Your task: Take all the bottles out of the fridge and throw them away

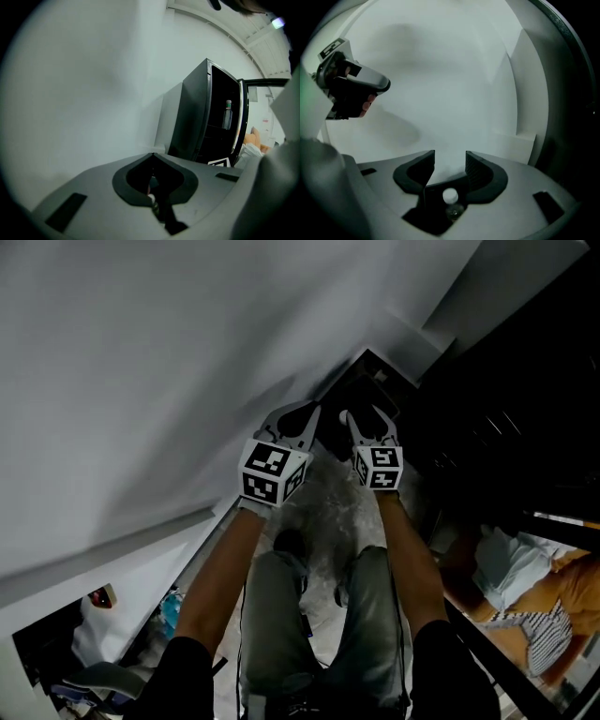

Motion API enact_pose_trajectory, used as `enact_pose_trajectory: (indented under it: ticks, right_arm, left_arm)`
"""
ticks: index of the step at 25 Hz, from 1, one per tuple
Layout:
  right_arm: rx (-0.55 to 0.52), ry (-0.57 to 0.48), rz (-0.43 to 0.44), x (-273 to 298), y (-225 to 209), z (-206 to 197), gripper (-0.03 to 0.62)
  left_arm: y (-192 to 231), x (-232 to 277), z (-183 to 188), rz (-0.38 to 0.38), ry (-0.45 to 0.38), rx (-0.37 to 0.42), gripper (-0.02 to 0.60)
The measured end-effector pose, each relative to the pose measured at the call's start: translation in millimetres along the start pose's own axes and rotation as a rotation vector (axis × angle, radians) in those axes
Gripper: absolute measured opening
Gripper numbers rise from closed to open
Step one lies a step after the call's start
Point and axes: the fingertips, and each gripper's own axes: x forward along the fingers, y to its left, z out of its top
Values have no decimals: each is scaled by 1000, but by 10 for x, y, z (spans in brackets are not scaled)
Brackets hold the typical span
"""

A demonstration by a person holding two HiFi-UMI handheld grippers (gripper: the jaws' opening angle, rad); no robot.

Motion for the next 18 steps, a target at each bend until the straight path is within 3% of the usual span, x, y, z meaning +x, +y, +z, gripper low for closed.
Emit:
enact_pose_trajectory:
  ticks: [4,10,14,18]
  right_arm:
    - [6,-1,-24,-334,-8,530,195]
    - [12,-45,-67,-1204,90,2049,186]
    - [14,-82,-133,-1848,172,3198,131]
    - [41,-97,-192,-2461,296,4077,39]
  left_arm:
    - [-153,-81,524,-27,-6,-5,0]
    - [-570,-425,1791,-82,-26,-2,0]
    - [-891,-780,2708,-122,-40,-4,0]
    - [-1228,-1136,3353,-167,-25,7,0]
